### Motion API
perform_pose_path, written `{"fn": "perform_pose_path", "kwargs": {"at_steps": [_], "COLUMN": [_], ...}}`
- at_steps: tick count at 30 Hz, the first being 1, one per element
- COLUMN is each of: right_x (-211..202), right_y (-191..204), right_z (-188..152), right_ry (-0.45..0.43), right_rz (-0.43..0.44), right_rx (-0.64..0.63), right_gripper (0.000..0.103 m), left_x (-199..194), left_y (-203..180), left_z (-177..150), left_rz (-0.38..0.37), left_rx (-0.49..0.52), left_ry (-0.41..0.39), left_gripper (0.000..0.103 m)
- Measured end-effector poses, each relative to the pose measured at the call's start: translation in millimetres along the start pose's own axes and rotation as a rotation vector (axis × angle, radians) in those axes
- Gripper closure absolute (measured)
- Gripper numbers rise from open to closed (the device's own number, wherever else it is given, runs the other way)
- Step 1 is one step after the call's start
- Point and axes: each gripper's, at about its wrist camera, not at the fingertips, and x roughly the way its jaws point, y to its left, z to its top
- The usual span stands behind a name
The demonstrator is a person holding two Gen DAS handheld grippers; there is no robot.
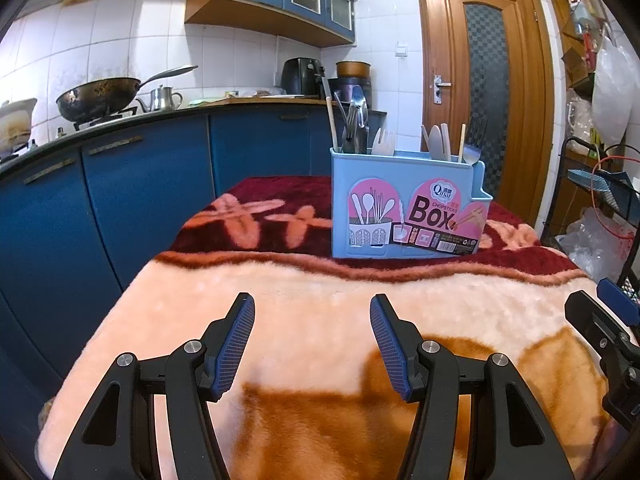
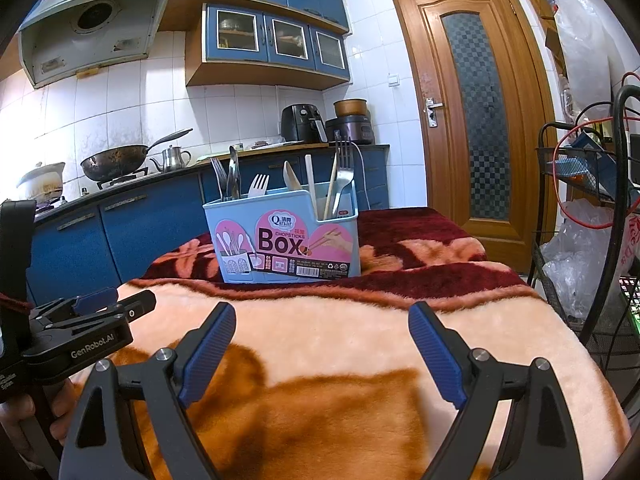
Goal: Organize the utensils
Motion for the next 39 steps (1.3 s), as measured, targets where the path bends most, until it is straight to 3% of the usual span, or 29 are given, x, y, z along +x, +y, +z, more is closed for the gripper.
{"fn": "perform_pose_path", "kwargs": {"at_steps": [39], "right_x": [-0.1], "right_y": [-1.2], "right_z": [0.6], "right_ry": [0.001], "right_rz": [0.001], "right_rx": [0.0], "right_gripper": [0.013], "left_x": [-1.4], "left_y": [0.5], "left_z": [1.2], "left_rz": [-0.005], "left_rx": [-0.008], "left_ry": [-0.007], "left_gripper": [0.042]}}
